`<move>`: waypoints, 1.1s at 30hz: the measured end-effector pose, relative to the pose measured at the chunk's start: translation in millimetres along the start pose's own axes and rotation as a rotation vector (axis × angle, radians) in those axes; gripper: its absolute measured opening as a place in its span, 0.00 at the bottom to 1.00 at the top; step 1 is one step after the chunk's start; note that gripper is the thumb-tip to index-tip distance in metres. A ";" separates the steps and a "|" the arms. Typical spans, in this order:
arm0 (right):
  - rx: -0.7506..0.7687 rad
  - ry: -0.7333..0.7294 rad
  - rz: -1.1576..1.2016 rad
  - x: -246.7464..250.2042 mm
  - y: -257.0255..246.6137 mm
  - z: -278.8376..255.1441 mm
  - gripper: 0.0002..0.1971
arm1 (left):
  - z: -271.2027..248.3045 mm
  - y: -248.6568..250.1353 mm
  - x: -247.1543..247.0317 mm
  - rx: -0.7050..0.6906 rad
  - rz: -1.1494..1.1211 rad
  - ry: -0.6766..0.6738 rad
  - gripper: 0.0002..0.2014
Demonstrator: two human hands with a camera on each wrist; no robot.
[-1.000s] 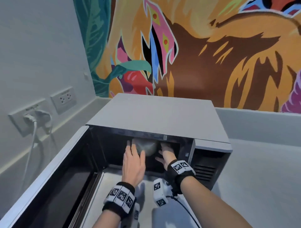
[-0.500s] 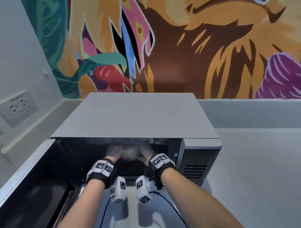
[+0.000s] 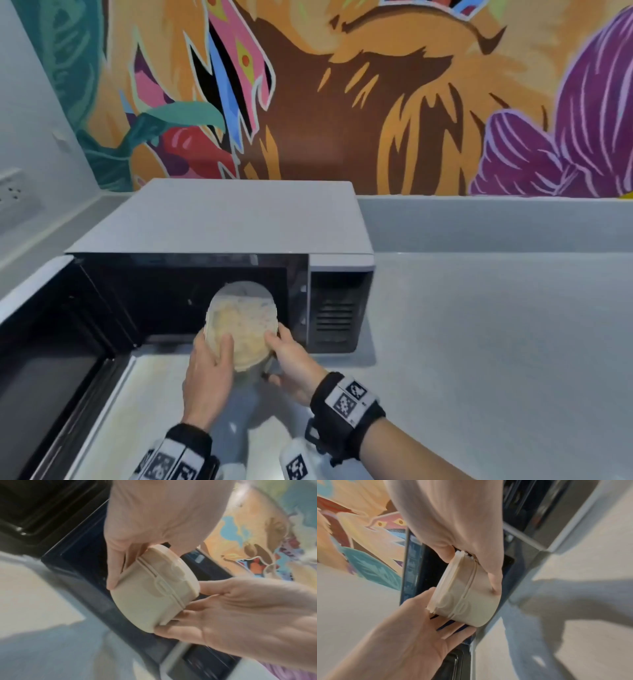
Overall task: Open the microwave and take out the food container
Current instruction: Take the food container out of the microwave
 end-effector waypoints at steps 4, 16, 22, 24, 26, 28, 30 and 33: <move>-0.035 0.084 0.020 85.4 32.5 -111.3 0.18 | -116.1 -35.1 -70.5 0.016 0.021 -0.141 0.30; 0.064 0.555 0.007 299.8 19.4 -219.0 0.19 | -218.2 5.2 -271.3 -0.060 -0.076 -0.633 0.30; 0.084 0.656 -0.045 356.0 3.2 -234.4 0.19 | -239.6 31.6 -326.1 -0.083 -0.060 -0.808 0.30; 0.094 0.658 -0.095 365.6 -3.1 -230.6 0.20 | -241.5 36.0 -334.4 -0.089 -0.054 -0.815 0.30; 0.099 0.639 -0.127 369.6 -9.4 -225.6 0.20 | -240.7 39.1 -339.7 -0.079 -0.047 -0.794 0.31; 0.103 0.626 -0.128 374.2 -12.3 -220.9 0.21 | -238.0 41.3 -344.9 -0.076 -0.042 -0.778 0.33; 0.106 0.623 -0.127 378.1 -11.3 -216.8 0.21 | -234.1 41.6 -348.4 -0.081 -0.029 -0.770 0.34; 0.104 0.627 -0.106 382.3 -7.4 -212.1 0.22 | -229.6 42.1 -347.8 -0.083 0.010 -0.773 0.34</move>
Point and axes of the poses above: each hand's wrist, its own z-axis towards the middle knuckle, its own x-axis out of the back of the hand, y = z × x, the point moved 1 cm from there along z, towards the middle knuckle, and after that the axes turned 14 degrees about x, right-handed, at the moved point
